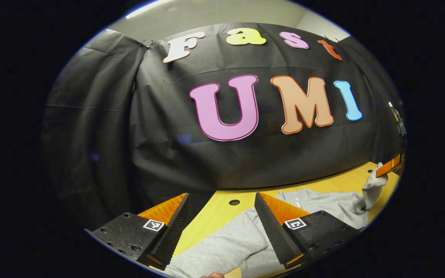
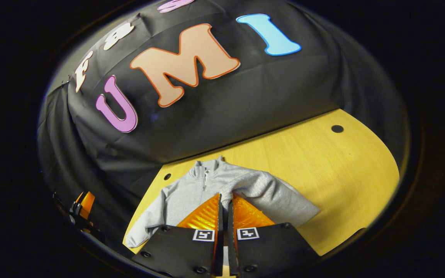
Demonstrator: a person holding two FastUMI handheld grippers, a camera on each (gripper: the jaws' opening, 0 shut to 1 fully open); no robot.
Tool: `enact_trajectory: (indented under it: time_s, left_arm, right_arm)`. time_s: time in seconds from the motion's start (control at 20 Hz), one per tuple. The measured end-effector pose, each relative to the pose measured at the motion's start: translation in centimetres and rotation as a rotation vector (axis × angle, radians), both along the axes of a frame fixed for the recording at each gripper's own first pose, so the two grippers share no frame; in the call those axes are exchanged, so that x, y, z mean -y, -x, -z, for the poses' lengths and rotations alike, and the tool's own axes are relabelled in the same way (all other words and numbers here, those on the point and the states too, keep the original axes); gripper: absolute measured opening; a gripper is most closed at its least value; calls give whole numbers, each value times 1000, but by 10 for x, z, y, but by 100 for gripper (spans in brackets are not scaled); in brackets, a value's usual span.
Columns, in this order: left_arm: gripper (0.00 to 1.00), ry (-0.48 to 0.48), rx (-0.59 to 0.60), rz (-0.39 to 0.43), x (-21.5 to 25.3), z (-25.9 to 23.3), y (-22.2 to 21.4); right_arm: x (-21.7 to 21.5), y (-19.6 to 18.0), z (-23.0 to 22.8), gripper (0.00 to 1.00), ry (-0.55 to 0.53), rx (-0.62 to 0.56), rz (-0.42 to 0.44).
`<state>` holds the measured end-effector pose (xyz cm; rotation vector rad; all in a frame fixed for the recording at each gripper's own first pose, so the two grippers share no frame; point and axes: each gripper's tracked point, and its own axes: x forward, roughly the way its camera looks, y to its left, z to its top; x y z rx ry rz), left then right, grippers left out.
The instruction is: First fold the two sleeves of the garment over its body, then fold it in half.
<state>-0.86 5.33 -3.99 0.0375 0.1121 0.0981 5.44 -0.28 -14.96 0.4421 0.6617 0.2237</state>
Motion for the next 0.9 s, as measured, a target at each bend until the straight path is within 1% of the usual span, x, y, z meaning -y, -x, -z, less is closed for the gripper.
enact_trajectory:
  time_s: [0.05,0.1,0.15,0.2,0.4,0.45,0.5,0.65,0.7,0.8,0.85,0.9]
  left_arm:
    - [96,0,-2,-11,-7,0,1]
    - [100,-1,-2,-23,-14,1,4]
    - [100,-1,-4,-35,-21,2,6]
    - [96,-2,-7,-49,-29,4,8]
    - [96,9,-29,-106,-59,14,20]
    - [99,10,-32,-119,-66,15,24]
    - [96,9,-33,-133,-72,16,27]
    - [96,5,-40,-170,-93,20,36]
    - [99,5,-42,-183,-100,21,39]
    - [100,8,-46,-209,-113,24,47]
    - [100,9,-51,-223,-120,26,51]
    - [96,10,-57,-236,-128,29,56]
  right_arm:
    - [-12,-6,-2,7,1,11,-19]
    - [-23,-12,-5,7,1,18,-38]
    - [-35,-16,-6,7,0,23,-56]
    - [-46,-21,-7,7,0,26,-72]
    - [-94,-40,-10,7,-18,41,-126]
    - [-107,-43,-10,7,-20,42,-142]
    - [-119,-46,-11,7,-21,44,-158]
    - [-160,-50,-14,7,-22,57,-228]
    - [-175,-49,-15,7,-29,58,-253]
    - [-205,-47,-13,7,-44,46,-295]
    - [-216,-46,-9,7,-49,35,-310]
    - [-227,-44,-4,6,-53,20,-328]
